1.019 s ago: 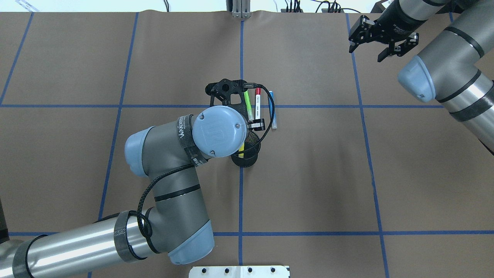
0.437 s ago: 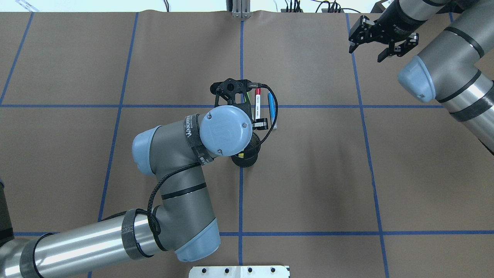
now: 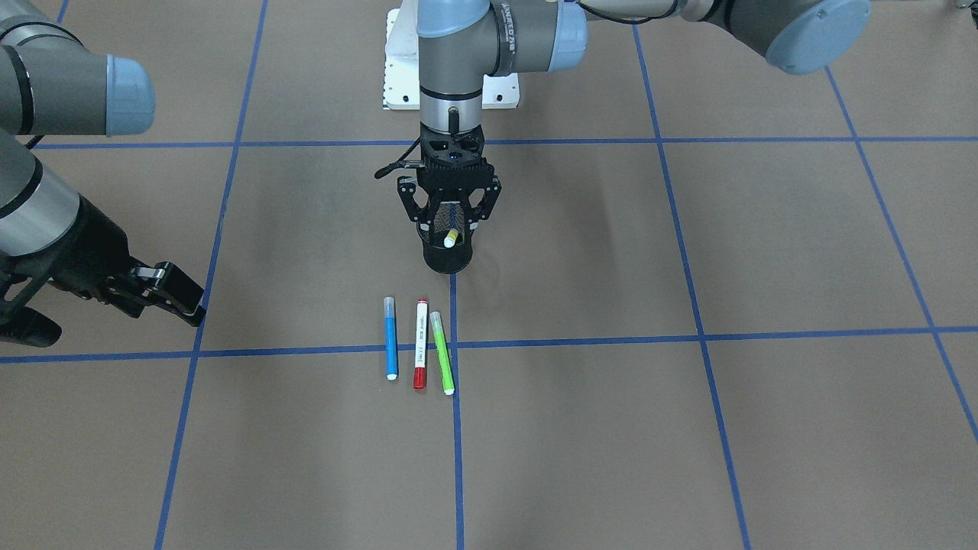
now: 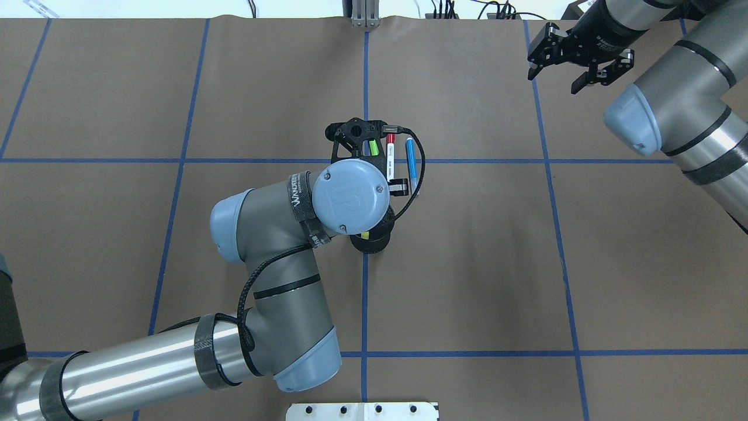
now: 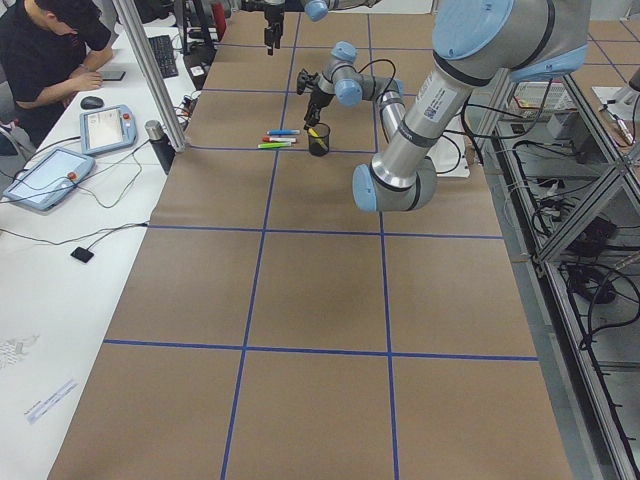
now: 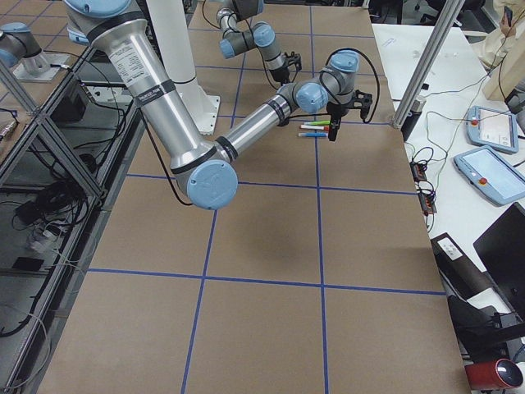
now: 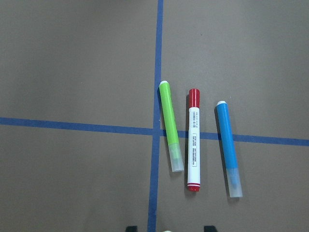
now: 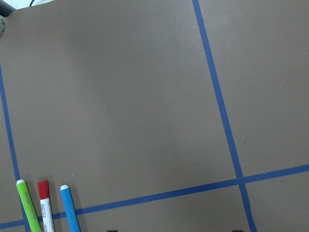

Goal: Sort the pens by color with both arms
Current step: 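Lower the left gripper over the cup toward the yellow marker, then align the left gripper fingers around the yellow marker in the cup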

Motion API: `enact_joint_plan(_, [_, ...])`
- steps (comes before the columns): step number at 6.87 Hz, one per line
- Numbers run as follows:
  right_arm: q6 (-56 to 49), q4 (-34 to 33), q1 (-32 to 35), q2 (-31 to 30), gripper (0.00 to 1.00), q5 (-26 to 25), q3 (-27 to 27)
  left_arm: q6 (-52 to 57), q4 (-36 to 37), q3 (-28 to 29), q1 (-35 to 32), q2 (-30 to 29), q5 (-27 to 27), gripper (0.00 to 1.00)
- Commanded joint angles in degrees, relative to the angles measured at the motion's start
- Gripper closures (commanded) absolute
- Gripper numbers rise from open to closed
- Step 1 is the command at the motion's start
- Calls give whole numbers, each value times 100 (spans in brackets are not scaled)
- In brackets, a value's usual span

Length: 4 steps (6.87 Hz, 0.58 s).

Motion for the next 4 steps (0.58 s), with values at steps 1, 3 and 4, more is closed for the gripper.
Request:
enact_joint_plan(1, [0,-1,3,-23,16,6,18,76,-16,87,0,-18,85,46])
enact_joint_plan(3, [0,-1,-6,-32,16,6,18,86,-42,105,0,-9,86,50])
enact_joint_plan(4, [0,8,-6,-23,16,6,18,86,-43,105,0,-9,86,54])
